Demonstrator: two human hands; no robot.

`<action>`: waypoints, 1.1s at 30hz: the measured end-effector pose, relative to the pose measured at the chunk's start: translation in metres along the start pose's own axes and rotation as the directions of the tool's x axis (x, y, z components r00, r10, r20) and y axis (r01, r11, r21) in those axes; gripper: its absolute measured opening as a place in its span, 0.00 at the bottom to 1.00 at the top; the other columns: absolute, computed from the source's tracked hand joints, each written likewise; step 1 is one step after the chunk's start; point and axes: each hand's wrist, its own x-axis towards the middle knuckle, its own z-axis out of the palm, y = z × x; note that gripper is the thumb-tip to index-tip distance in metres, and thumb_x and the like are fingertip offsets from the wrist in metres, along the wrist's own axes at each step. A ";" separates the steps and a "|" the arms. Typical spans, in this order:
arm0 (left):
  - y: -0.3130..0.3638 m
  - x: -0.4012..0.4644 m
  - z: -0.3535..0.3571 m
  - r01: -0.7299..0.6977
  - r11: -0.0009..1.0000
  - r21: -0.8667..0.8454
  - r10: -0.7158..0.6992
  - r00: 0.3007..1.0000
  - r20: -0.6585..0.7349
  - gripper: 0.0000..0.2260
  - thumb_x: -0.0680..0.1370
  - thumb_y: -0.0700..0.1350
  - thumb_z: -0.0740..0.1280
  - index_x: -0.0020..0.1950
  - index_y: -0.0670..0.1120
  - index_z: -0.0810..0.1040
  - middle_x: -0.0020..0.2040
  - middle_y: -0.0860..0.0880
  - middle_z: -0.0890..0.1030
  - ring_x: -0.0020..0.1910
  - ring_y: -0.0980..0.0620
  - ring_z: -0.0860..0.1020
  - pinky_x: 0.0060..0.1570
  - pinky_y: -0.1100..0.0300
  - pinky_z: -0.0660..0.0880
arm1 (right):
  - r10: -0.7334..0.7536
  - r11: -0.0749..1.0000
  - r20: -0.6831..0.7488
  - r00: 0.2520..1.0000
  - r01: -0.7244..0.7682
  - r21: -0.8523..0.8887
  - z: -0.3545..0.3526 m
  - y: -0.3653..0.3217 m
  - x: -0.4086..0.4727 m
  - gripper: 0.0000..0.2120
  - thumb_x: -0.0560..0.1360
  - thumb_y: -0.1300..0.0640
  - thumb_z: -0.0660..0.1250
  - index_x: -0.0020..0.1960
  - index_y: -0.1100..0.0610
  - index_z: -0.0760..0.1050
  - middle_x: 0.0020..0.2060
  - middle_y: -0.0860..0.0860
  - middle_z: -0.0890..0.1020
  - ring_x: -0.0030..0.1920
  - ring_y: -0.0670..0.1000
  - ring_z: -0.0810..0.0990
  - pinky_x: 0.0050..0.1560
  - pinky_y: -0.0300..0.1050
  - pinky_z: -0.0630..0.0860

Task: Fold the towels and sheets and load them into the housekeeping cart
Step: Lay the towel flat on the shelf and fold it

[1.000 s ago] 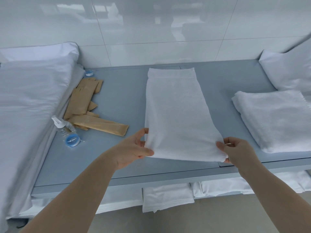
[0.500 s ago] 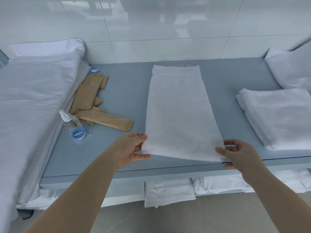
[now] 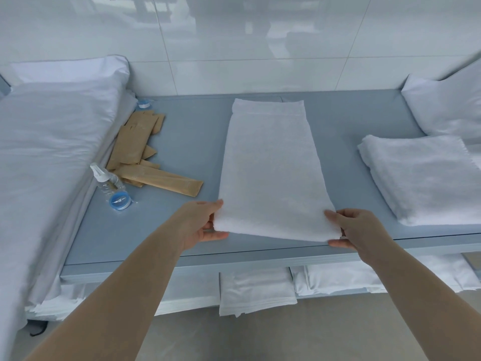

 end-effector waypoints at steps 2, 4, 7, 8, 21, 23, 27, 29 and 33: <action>0.000 0.002 -0.001 -0.014 1.000 0.027 0.015 1.000 -0.027 0.05 0.78 0.40 0.68 0.51 0.39 0.76 0.52 0.39 0.82 0.42 0.45 0.83 0.32 0.55 0.80 | -0.012 1.000 -0.030 0.999 0.012 -0.026 0.000 -0.001 0.002 0.10 0.74 0.58 0.72 0.40 0.63 0.75 0.34 0.55 0.72 0.33 0.53 0.73 0.25 0.41 0.78; -0.005 0.002 0.000 -0.026 0.999 0.043 0.029 0.996 -0.079 0.06 0.78 0.39 0.69 0.51 0.38 0.76 0.51 0.38 0.81 0.40 0.46 0.81 0.29 0.58 0.79 | -0.019 0.997 -0.081 0.996 0.013 -0.081 0.001 0.001 0.002 0.12 0.74 0.59 0.72 0.36 0.62 0.73 0.31 0.53 0.70 0.29 0.51 0.71 0.22 0.38 0.76; -0.014 0.002 0.001 -0.080 0.981 0.176 0.111 0.978 -0.177 0.08 0.76 0.42 0.70 0.48 0.36 0.78 0.45 0.40 0.81 0.36 0.49 0.80 0.28 0.61 0.77 | -0.017 0.988 -0.111 0.994 -0.001 -0.156 0.001 0.003 -0.001 0.12 0.74 0.59 0.71 0.34 0.62 0.74 0.29 0.53 0.71 0.26 0.52 0.73 0.21 0.39 0.76; -0.015 0.000 0.001 -0.088 0.971 0.220 0.131 0.974 -0.187 0.09 0.76 0.43 0.71 0.47 0.37 0.79 0.43 0.41 0.81 0.35 0.50 0.80 0.28 0.62 0.77 | -0.005 0.986 -0.094 0.996 -0.011 -0.165 0.000 0.002 -0.002 0.11 0.74 0.59 0.71 0.36 0.62 0.76 0.31 0.54 0.72 0.26 0.53 0.74 0.22 0.40 0.76; 0.002 -0.003 0.012 -0.227 0.502 0.835 0.643 0.743 -0.185 0.10 0.77 0.43 0.66 0.35 0.47 0.73 0.33 0.51 0.76 0.36 0.47 0.75 0.33 0.57 0.66 | -0.518 0.582 -0.124 0.846 0.243 -0.776 0.007 -0.018 -0.004 0.11 0.76 0.54 0.66 0.55 0.58 0.78 0.49 0.55 0.81 0.50 0.59 0.78 0.46 0.45 0.69; 0.002 0.003 0.034 -0.393 0.344 0.853 0.771 0.637 -0.017 0.06 0.77 0.39 0.64 0.41 0.43 0.78 0.41 0.48 0.77 0.46 0.45 0.75 0.41 0.56 0.66 | -0.637 0.489 0.064 0.768 0.467 -0.737 0.032 -0.023 -0.002 0.13 0.78 0.58 0.63 0.61 0.60 0.76 0.59 0.56 0.78 0.58 0.59 0.76 0.53 0.46 0.69; -0.018 0.027 0.081 -0.419 -0.011 0.908 0.661 0.678 0.321 0.19 0.82 0.46 0.55 0.73 0.43 0.68 0.76 0.43 0.63 0.76 0.46 0.58 0.73 0.55 0.55 | -0.536 0.219 0.484 0.692 0.668 -0.711 0.076 -0.017 0.005 0.23 0.82 0.52 0.54 0.76 0.55 0.60 0.76 0.50 0.61 0.76 0.49 0.55 0.75 0.46 0.49; -0.033 0.036 0.087 -0.359 -0.105 0.928 0.619 0.707 0.343 0.23 0.84 0.51 0.49 0.79 0.48 0.54 0.80 0.48 0.51 0.78 0.49 0.47 0.75 0.53 0.44 | -0.487 0.110 0.512 0.707 0.632 -0.767 0.080 -0.003 0.011 0.26 0.82 0.45 0.47 0.78 0.49 0.50 0.77 0.44 0.50 0.77 0.45 0.45 0.76 0.48 0.40; -0.052 0.040 0.079 -0.261 -0.139 0.955 0.624 0.726 0.289 0.26 0.81 0.58 0.45 0.79 0.55 0.46 0.80 0.50 0.45 0.78 0.48 0.42 0.75 0.50 0.38 | -0.467 0.063 0.430 0.772 0.514 -0.855 0.056 0.012 0.020 0.28 0.79 0.38 0.39 0.77 0.43 0.38 0.76 0.41 0.39 0.76 0.44 0.37 0.76 0.51 0.37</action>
